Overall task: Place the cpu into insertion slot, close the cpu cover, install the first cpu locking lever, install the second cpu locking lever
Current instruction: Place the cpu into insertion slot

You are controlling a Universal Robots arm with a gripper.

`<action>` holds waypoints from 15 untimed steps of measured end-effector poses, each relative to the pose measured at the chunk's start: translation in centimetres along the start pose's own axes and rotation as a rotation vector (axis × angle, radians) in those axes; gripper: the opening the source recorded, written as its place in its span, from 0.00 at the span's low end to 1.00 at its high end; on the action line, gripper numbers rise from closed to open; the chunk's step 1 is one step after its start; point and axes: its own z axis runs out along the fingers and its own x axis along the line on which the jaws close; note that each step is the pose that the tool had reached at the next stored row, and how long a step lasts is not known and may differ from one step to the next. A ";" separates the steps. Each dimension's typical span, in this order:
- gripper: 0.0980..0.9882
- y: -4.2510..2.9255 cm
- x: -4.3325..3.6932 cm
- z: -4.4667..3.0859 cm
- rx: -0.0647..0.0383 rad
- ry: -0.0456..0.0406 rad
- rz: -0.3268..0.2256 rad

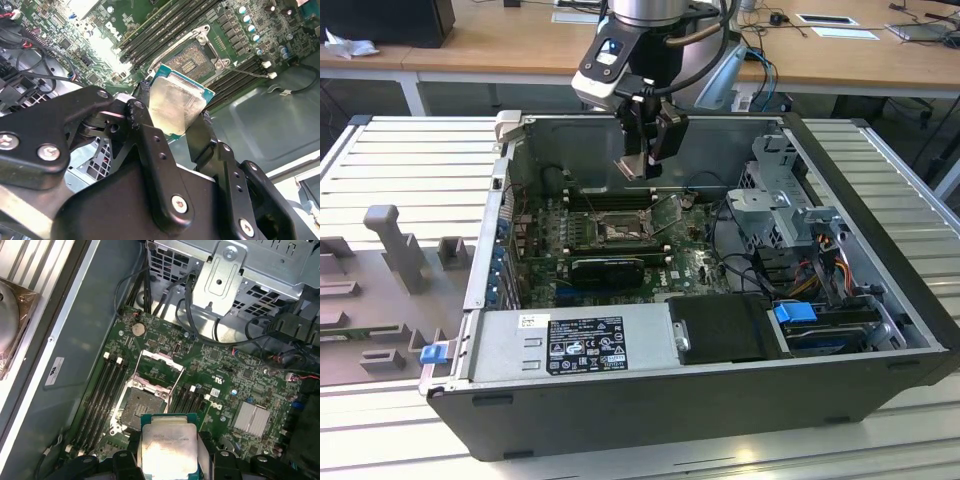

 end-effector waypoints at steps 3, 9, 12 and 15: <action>0.49 0.00 0.00 0.01 0.000 -0.0004 0.008; 0.49 0.00 0.00 0.03 0.000 -0.0016 0.032; 0.49 0.00 0.00 0.04 0.000 -0.0021 0.040; 0.49 0.00 0.00 0.05 0.000 -0.0025 0.050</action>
